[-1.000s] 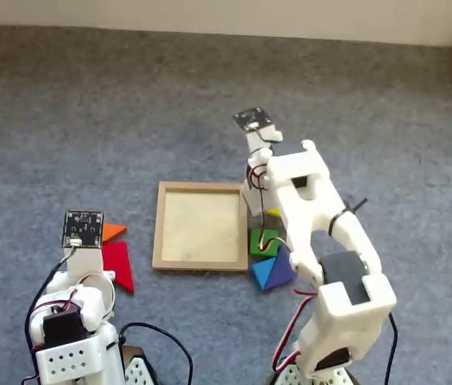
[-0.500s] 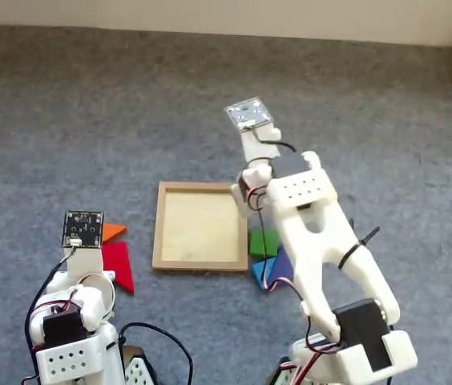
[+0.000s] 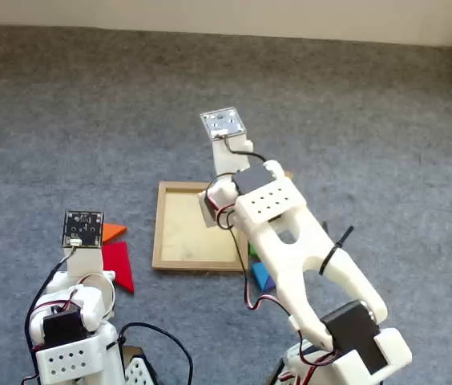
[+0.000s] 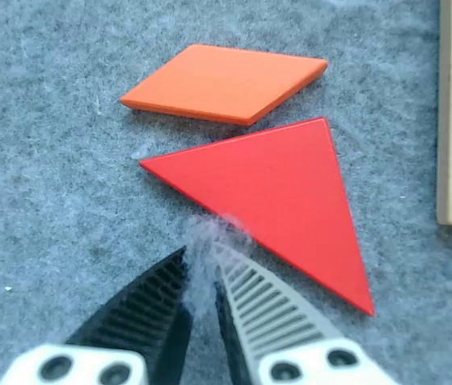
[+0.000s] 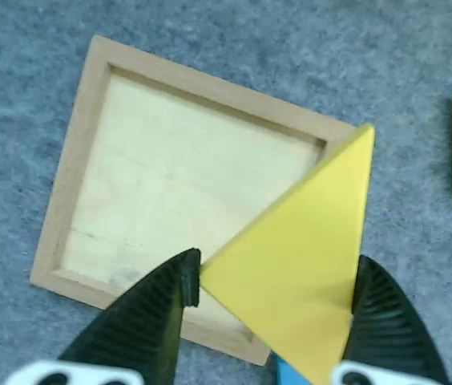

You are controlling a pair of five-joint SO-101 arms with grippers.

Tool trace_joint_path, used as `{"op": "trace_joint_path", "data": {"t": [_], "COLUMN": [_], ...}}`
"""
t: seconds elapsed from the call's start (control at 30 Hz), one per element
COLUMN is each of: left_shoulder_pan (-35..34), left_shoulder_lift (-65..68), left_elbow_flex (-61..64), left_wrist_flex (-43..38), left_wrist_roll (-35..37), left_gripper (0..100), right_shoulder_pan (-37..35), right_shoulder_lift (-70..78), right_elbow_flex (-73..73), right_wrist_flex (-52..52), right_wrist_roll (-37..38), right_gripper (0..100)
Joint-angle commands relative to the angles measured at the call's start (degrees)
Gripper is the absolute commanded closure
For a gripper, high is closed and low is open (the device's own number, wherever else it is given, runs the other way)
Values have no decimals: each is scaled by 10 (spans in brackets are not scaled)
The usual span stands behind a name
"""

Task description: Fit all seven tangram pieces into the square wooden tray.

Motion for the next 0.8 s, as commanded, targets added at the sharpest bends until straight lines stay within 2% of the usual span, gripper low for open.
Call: {"op": "trace_joint_path", "data": {"t": [0.0,0.27,0.5,0.77], "left_shoulder_pan": [4,4,4,4], "left_shoulder_lift": [-26,-26,-26,-26], "left_elbow_flex": [11,11,11,11], "left_wrist_flex": [3,3,3,3], "left_wrist_roll": [-4,-4,-4,-4], "left_gripper": [993,993,993,993], "right_shoulder_pan": [-23,-67,-71,-64], "right_shoulder_lift": [-33,51,90,95], "right_elbow_flex": [-7,-9,-8,-7], "right_wrist_flex": [0,-36,-87,-98], "right_wrist_roll": [-27,-29,-156,-207], "right_gripper": [775,775,774,772]}}
